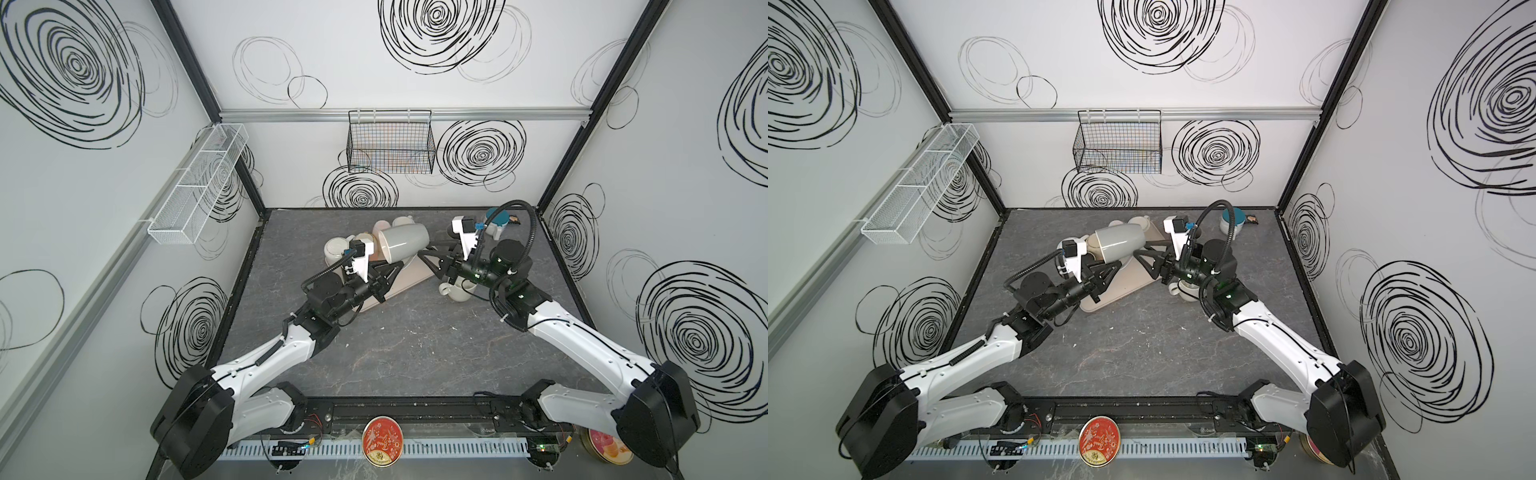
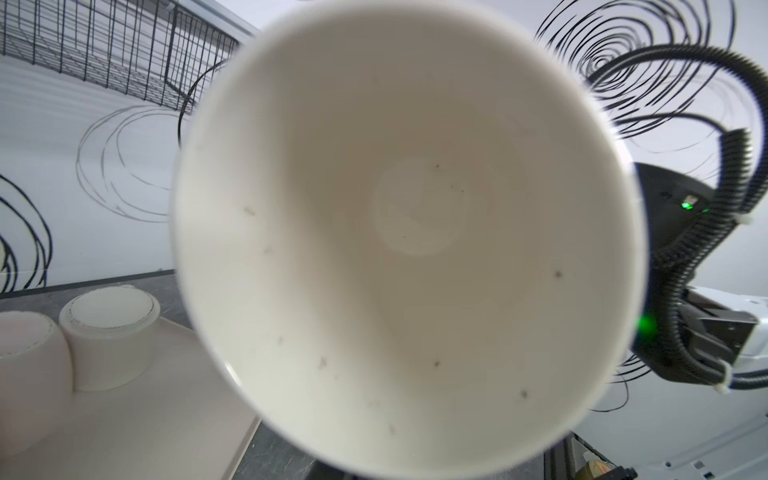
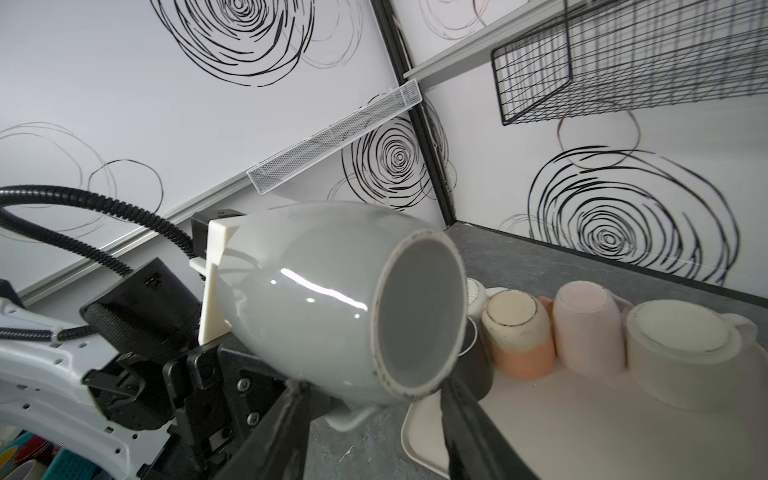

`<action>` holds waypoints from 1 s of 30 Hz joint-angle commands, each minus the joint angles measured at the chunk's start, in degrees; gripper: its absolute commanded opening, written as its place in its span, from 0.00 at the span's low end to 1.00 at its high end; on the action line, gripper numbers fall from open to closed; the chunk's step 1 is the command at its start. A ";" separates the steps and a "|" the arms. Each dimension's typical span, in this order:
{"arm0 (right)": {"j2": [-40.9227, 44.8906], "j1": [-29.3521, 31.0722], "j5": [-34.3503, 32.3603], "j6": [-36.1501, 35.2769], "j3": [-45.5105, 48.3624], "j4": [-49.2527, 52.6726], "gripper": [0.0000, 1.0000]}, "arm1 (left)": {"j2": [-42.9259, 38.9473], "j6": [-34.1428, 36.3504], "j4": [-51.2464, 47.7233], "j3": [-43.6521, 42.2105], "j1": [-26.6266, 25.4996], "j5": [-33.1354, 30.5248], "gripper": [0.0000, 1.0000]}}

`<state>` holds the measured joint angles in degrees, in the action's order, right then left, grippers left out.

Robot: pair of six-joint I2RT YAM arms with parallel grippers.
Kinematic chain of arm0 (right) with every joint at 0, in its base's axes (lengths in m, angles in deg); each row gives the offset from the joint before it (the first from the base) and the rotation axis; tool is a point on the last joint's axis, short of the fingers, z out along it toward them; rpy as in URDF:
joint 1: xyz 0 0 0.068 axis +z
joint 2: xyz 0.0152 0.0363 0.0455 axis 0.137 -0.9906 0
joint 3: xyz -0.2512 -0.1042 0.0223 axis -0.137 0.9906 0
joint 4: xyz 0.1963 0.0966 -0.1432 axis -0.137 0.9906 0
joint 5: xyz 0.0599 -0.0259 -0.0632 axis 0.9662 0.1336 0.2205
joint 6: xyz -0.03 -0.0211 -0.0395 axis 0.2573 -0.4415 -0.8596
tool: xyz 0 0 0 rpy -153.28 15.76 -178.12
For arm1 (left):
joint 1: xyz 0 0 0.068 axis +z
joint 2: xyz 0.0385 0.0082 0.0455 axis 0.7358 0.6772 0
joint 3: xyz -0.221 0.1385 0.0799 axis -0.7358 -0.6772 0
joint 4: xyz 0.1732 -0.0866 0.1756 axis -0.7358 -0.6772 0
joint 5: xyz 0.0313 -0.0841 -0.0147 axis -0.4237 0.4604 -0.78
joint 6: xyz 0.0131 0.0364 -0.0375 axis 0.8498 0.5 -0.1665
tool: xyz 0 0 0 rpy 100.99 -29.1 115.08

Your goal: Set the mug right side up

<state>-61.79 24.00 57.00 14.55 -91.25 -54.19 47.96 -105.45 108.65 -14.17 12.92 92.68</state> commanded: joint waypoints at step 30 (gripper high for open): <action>9.74 -20.61 -17.67 5.03 2.76 28.30 0.49 | 29.83 37.75 -49.98 39.92 -22.53 -16.00 0.00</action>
<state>-53.31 5.14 38.75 18.07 -89.55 -28.79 76.59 -71.20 58.12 20.83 -9.03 77.55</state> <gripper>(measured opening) 0.488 0.172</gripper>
